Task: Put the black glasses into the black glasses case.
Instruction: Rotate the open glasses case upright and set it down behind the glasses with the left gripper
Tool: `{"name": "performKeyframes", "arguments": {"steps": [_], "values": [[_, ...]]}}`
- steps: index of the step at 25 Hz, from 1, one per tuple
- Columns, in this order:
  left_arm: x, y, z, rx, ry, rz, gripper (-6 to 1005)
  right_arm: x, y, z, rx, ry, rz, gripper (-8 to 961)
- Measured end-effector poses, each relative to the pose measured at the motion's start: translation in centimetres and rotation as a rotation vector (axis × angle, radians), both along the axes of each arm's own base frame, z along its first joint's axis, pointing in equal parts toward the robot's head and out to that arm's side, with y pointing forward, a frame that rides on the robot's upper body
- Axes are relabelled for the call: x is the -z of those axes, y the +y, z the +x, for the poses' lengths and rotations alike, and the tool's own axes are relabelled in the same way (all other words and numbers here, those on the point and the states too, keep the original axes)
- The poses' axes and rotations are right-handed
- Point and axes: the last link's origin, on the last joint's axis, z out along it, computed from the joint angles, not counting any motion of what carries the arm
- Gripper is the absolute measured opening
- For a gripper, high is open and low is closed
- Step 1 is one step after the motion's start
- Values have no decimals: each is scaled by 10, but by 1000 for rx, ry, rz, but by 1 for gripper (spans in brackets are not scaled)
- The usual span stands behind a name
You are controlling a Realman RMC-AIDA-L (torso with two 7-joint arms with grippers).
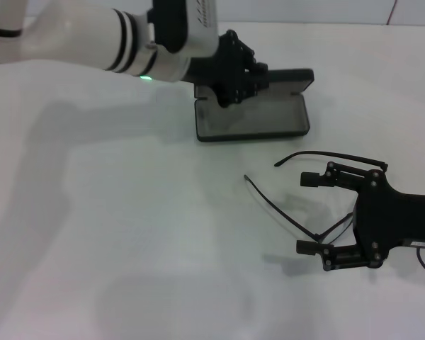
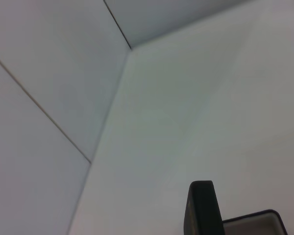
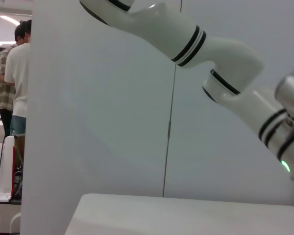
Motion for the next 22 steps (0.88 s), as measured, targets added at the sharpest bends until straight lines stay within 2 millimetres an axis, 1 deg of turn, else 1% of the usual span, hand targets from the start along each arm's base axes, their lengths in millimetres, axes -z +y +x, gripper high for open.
{"name": "performKeyframes", "arguments": {"steps": [4, 9, 16, 22], "values": [[11, -7, 2, 8, 20, -42, 212, 0, 0, 0, 0, 0, 0, 872], [9, -12, 5, 2, -7, -90, 209, 0, 0, 0, -1, -1, 0, 872], [12, -16, -1, -15, 51, -128, 235, -1, 2, 0, 0, -7, 4, 872], [9, -11, 7, -97, 14, -125, 268, -1, 3, 1, 1, -17, 4, 872]]}}
